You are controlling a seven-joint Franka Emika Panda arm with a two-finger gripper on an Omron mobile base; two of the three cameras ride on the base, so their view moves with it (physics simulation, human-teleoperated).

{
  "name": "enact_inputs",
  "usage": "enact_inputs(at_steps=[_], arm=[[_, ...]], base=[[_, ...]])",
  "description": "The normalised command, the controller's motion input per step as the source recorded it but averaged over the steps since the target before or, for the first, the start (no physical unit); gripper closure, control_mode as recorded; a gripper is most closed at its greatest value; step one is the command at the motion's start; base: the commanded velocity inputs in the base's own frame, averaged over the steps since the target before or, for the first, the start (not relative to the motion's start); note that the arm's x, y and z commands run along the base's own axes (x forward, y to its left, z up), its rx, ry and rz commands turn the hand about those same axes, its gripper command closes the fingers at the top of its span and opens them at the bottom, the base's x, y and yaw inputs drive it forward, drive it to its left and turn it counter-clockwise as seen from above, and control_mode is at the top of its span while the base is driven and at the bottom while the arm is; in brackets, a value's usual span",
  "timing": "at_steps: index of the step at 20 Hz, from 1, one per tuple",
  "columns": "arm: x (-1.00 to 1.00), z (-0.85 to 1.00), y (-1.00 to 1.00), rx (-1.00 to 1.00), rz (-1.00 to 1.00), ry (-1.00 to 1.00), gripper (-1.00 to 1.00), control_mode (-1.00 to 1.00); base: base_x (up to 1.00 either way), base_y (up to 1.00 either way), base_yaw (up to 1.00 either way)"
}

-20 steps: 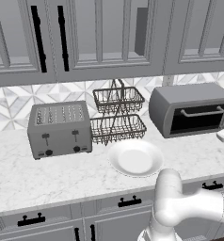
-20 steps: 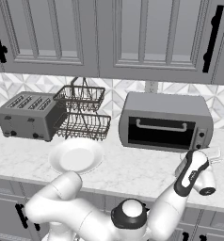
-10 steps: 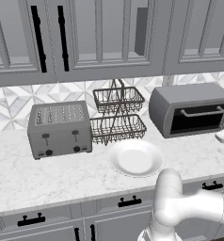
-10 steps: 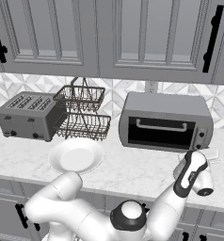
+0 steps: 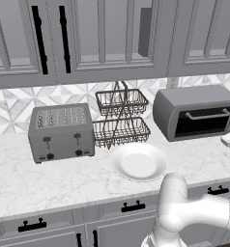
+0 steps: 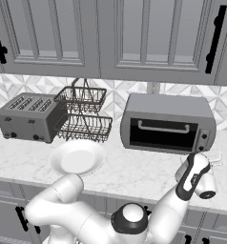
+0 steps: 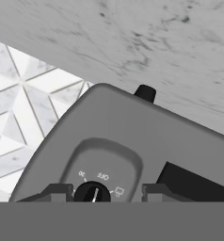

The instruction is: Pick up the kebab skewer and baguette bread, and place them inside the toaster oven. Close the toaster oven door and start by setting the timer.

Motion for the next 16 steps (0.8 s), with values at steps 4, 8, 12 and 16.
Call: enact_inputs(at_steps=[4,8,12,16], arm=[[0.01,0.17,0.0,0.0,0.0,0.0,1.0,-1.0],[0.01,0.34,0.0,0.0,0.0,0.0,1.0,-1.0],[0.0,0.44,0.0,0.0,0.05,0.0,1.0,-1.0],[0.0,0.43,-0.01,0.0,0.09,0.0,1.0,-1.0]], base=[[0.0,0.0,0.0],[0.0,0.0,0.0],[0.0,0.0,0.0],[0.0,0.0,0.0]])
